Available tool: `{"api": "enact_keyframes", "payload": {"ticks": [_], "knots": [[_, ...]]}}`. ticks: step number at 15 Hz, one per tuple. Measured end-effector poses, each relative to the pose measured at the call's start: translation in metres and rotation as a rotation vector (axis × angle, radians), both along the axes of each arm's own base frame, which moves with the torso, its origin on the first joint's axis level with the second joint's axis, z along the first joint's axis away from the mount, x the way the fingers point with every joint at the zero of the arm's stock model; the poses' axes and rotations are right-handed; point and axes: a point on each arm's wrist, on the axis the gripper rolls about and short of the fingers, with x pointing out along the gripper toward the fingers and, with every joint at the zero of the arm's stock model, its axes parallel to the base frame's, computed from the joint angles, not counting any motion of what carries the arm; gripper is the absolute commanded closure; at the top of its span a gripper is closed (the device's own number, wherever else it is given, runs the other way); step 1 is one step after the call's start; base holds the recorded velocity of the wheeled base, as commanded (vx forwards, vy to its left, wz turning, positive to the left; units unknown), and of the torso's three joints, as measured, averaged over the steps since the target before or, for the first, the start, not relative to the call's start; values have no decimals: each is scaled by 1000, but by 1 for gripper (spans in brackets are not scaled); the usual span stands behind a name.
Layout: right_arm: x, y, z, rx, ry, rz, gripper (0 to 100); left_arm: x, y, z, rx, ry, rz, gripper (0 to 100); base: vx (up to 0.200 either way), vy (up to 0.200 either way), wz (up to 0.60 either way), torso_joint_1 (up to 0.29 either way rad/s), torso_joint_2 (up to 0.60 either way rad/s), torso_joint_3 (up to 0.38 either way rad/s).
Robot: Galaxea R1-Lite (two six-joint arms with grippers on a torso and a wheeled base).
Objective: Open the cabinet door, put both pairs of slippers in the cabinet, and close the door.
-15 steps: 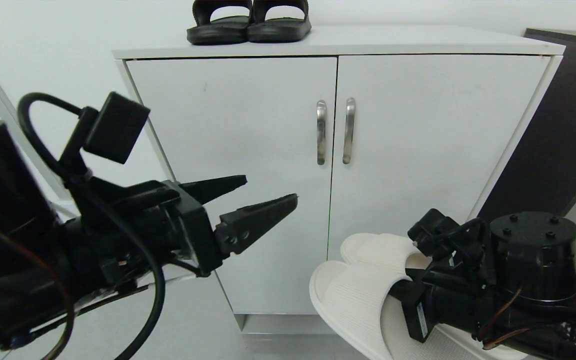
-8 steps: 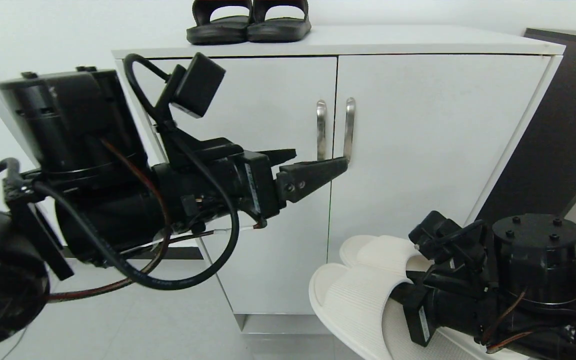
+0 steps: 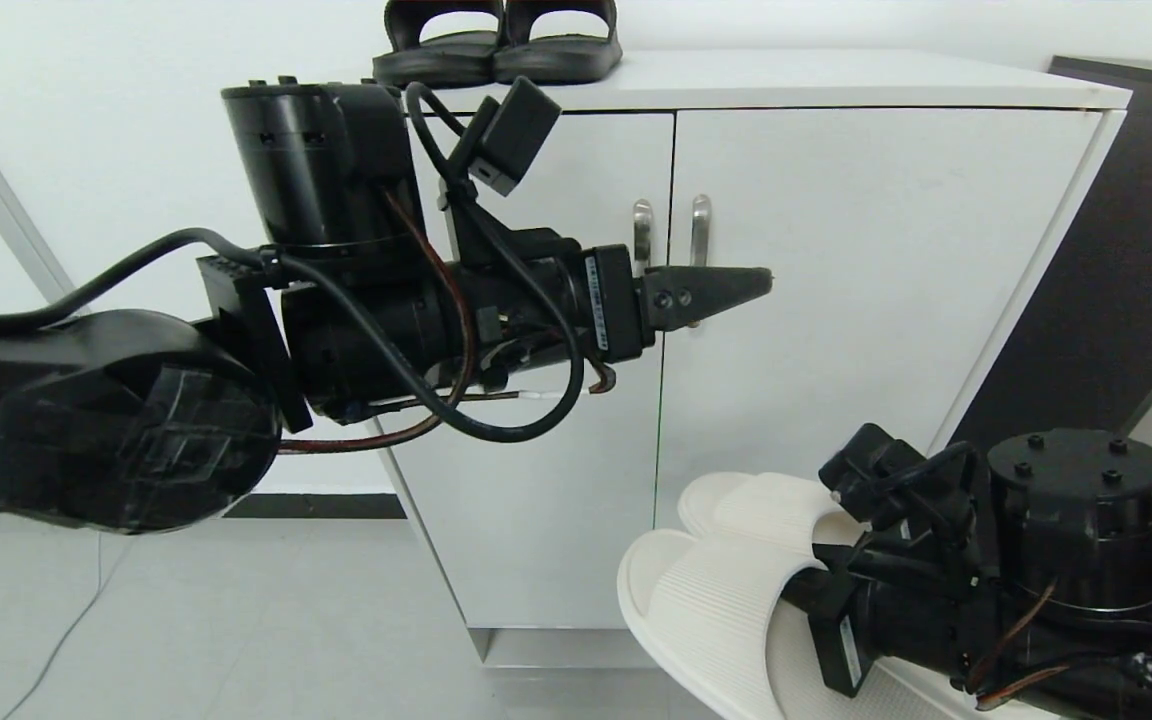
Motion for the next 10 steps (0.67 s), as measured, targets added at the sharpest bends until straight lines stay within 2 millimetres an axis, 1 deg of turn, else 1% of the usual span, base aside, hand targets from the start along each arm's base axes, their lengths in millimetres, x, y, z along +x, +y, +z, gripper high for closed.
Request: {"api": "enact_keyframes", "payload": {"ticks": [3,6,8,10], "knots": [[0,0,0,0,2,4,100,7,-5,1,4,30,-5,0,0,0,0,0,0,0],[0,0,-1,0,6,10,100,15,-10,2,0,16,81,0,0,0,0,0,0,0],[0,0,-2,-2,9,11,100,19,-13,5,7,-17,101,0,0,0,0,0,0,0],[1,1,-2,-3,10,10,100,22,-15,5,28,-3,108,0,0,0,0,0,0,0]]}}
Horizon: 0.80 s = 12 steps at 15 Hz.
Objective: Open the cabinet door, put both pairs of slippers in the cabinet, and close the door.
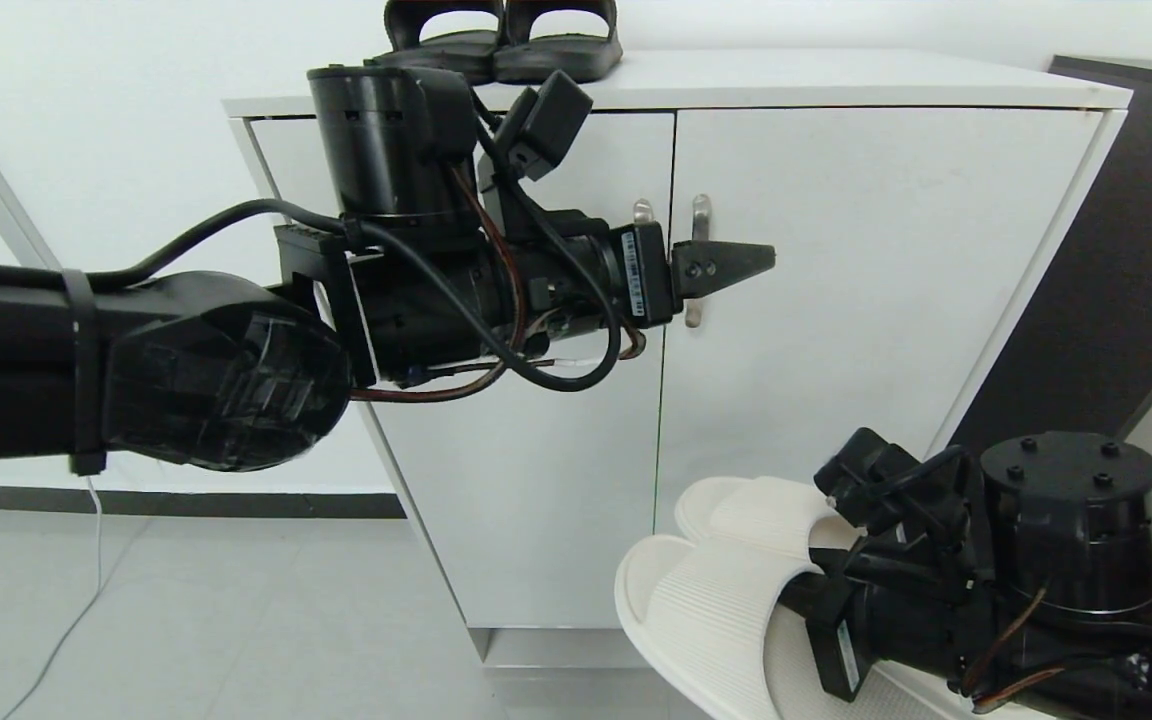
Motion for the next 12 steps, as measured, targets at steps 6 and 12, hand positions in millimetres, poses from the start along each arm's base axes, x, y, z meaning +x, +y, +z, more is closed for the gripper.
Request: {"api": "enact_keyframes", "payload": {"ticks": [6,12], "knots": [[0,0,0,3,6,10,100,14,-10,2,-7,-13,59,0,0,0,0,0,0,0],[0,0,-1,5,8,18,100,19,-24,-4,7,0,47,0,0,0,0,0,0,0]]}}
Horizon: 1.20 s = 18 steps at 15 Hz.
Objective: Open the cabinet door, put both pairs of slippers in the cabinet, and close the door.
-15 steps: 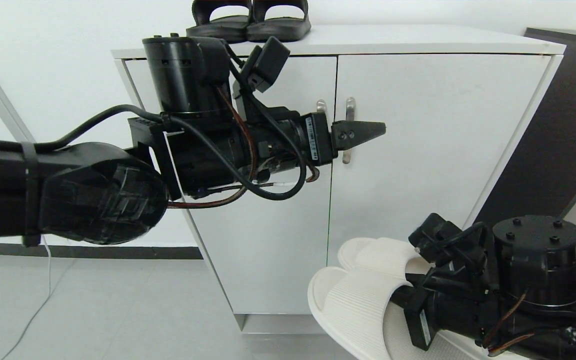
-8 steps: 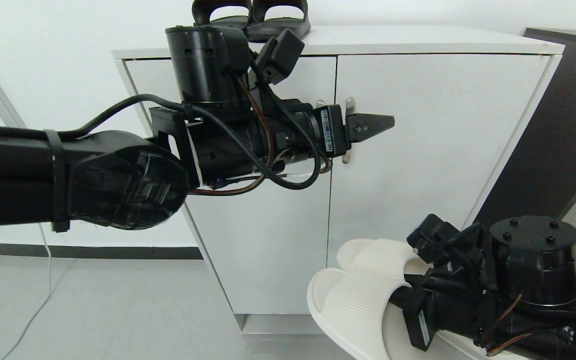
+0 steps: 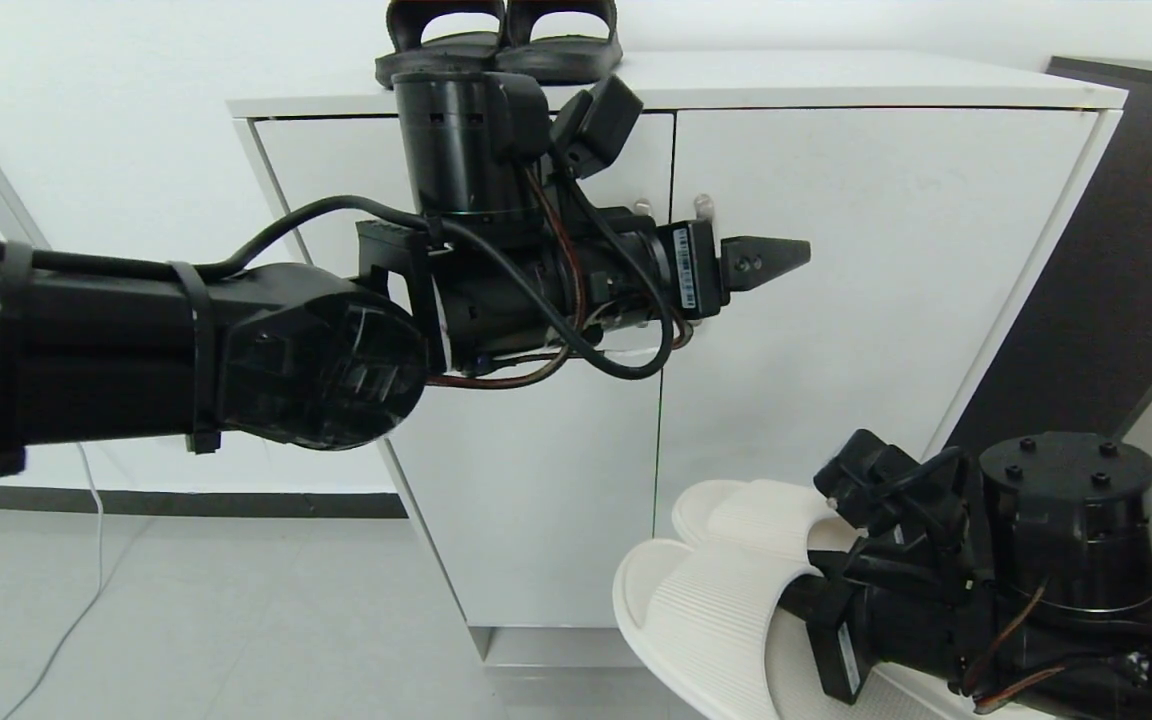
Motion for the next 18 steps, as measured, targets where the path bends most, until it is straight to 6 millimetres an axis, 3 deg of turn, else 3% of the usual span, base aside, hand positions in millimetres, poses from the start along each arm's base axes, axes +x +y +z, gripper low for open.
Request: {"api": "enact_keyframes", "payload": {"ticks": [1,2,9,18], "knots": [[0,0,0,-1,1,0,100,0,-2,-1,1,1,-3,0,0,0,0,0,0,0],[0,0,0,-1,3,2,100,0,-2,-1,2,3,-4,100,0,0,0,0,0,0],[-1,0,-2,0,16,31,100,-12,3,-4,15,13,-16,100,0,0,0,0,0,0],[-24,-15,-3,34,33,281,100,-67,19,-1,49,-10,-90,100,0,0,0,0,0,0]]}}
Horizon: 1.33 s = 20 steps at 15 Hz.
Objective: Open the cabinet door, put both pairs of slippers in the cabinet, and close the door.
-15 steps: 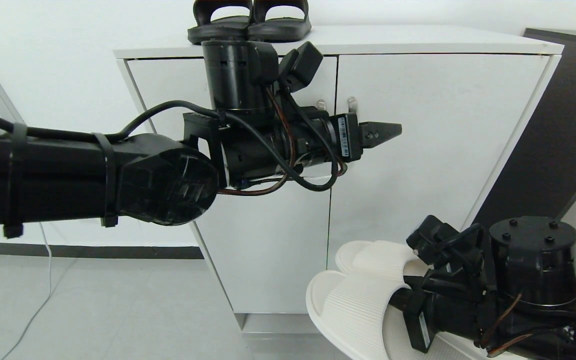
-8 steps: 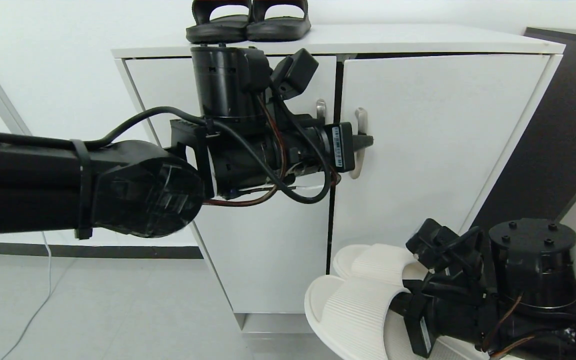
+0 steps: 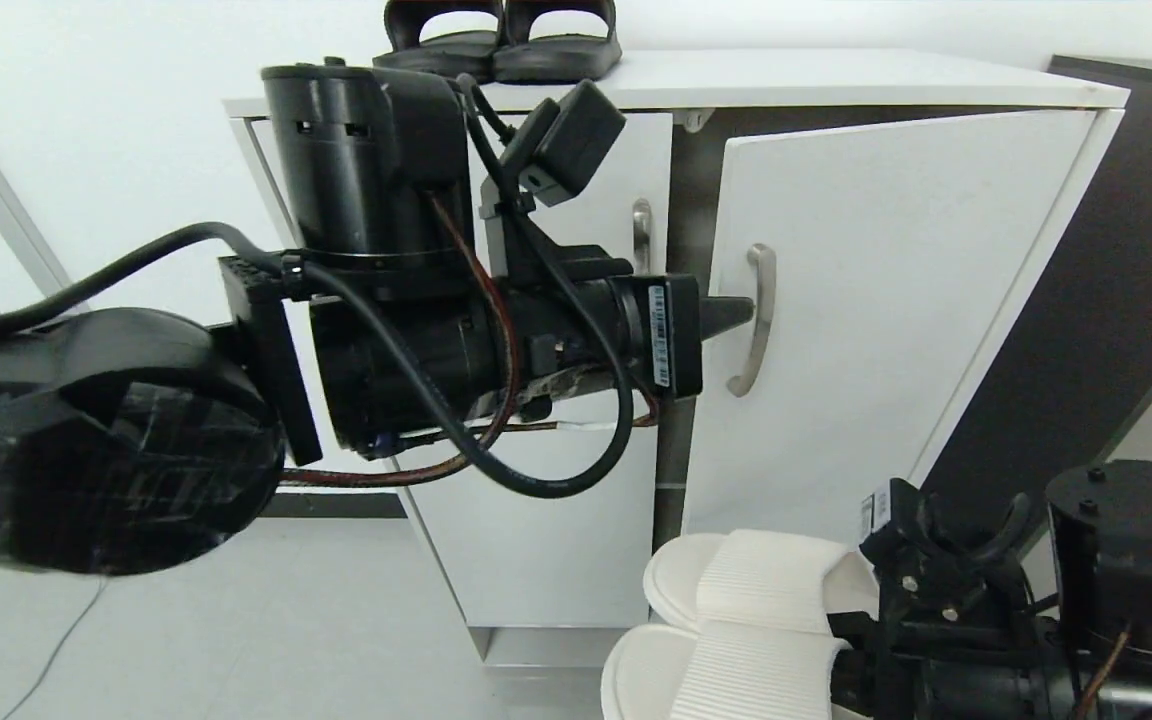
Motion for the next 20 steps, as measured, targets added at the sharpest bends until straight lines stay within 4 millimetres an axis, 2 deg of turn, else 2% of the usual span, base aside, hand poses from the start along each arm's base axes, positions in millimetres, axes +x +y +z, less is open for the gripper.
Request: {"api": "enact_keyframes", "payload": {"ticks": [3,7,14,17,20], "knots": [[-8,-6,0,1,-18,59,100,-13,11,1,4,-9,-6,100,0,0,0,0,0,0],[-15,-7,-3,-2,-14,94,100,-5,17,2,0,-6,19,100,0,0,0,0,0,0],[-20,-9,-9,-30,-34,137,100,28,-7,3,-24,1,38,100,0,0,0,0,0,0],[-20,-9,-9,-32,-32,138,100,34,-15,-3,-18,11,34,100,-200,0,0,4,2,5],[-21,-8,-9,-33,-32,146,100,28,-25,-1,-48,-19,1,100,-200,0,0,2,2,1]]}}
